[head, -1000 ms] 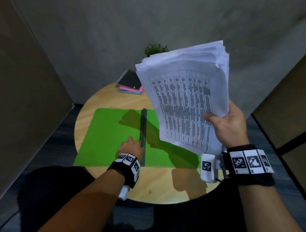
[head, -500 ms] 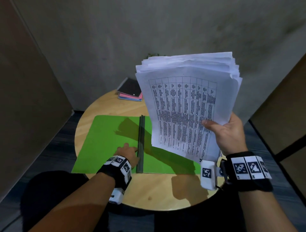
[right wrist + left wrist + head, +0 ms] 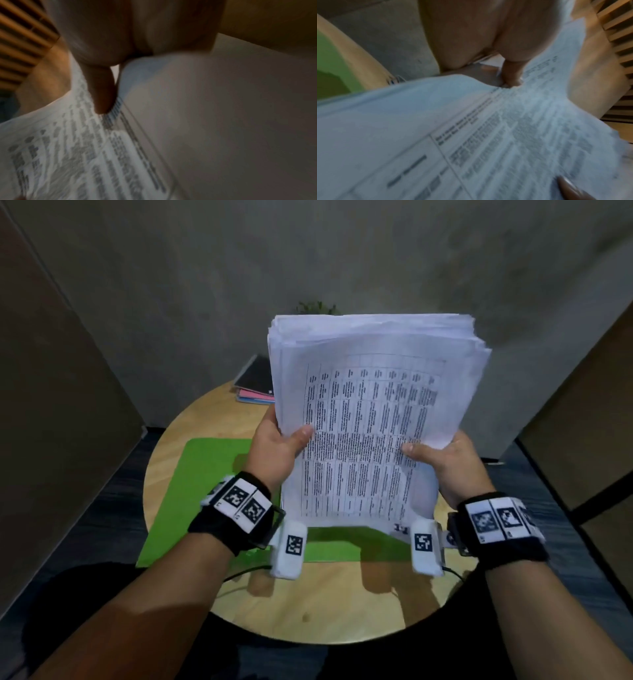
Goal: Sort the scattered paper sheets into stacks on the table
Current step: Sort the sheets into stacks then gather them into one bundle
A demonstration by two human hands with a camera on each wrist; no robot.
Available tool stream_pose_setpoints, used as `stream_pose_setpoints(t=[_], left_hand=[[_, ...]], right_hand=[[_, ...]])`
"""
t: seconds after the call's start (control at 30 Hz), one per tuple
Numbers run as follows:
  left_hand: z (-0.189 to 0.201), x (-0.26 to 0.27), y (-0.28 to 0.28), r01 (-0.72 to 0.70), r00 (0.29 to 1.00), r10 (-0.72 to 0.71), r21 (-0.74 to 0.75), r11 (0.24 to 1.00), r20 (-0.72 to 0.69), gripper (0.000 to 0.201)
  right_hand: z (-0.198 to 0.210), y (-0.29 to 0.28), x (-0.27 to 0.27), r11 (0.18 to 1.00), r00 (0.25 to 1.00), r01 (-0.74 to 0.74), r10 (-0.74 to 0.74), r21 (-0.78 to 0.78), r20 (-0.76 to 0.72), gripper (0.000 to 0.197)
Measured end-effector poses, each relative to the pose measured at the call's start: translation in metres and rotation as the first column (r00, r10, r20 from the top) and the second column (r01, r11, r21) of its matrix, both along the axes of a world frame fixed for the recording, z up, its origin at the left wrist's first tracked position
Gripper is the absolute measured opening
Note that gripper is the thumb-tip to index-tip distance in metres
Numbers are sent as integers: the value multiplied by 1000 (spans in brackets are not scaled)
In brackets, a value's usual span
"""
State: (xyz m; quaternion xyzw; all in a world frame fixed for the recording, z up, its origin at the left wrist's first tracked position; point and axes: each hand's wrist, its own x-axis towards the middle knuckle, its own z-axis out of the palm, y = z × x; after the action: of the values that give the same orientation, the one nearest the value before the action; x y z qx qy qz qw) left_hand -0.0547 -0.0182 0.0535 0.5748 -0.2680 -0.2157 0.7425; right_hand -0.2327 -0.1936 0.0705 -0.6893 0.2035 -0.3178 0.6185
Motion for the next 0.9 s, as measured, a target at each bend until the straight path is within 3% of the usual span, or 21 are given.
stream_pose_setpoints(t=[0.2, 0.33, 0.47, 0.57, 0.7, 0.83, 0.9], left_hand=[[-17, -20, -15, -170, 983, 171, -17, 985, 67, 44], [-62, -34, -7, -143, 990, 138, 158, 977, 38, 47], [-87, -38, -8, -120, 993, 115, 316, 941, 35, 35], [-82, -39, -12, -125, 992, 102, 415, 901, 76, 39], [-80, -33, -21, -170, 985, 152, 464, 869, 76, 53], [-81, -17, -28, -149, 985, 170, 620, 770, 25, 53], [-82, -8, -29, -77, 989, 145, 709, 701, -35, 53]], right_hand=[[-13, -6, 5, 986, 987, 155, -157, -56, -21, 35], [-67, -3, -9, 993, 977, 113, -115, -22, -180, 42], [-100, -2, -18, 996, 959, 86, -79, 15, -271, 55], [-101, -6, -14, 993, 939, 110, -120, -50, -321, 57], [-90, -13, -7, 981, 904, 145, -184, -127, -387, 44], [-72, -17, 1, 988, 868, 84, -135, -127, -477, 38], [-72, -18, 9, 989, 813, 41, -113, -139, -570, 36]])
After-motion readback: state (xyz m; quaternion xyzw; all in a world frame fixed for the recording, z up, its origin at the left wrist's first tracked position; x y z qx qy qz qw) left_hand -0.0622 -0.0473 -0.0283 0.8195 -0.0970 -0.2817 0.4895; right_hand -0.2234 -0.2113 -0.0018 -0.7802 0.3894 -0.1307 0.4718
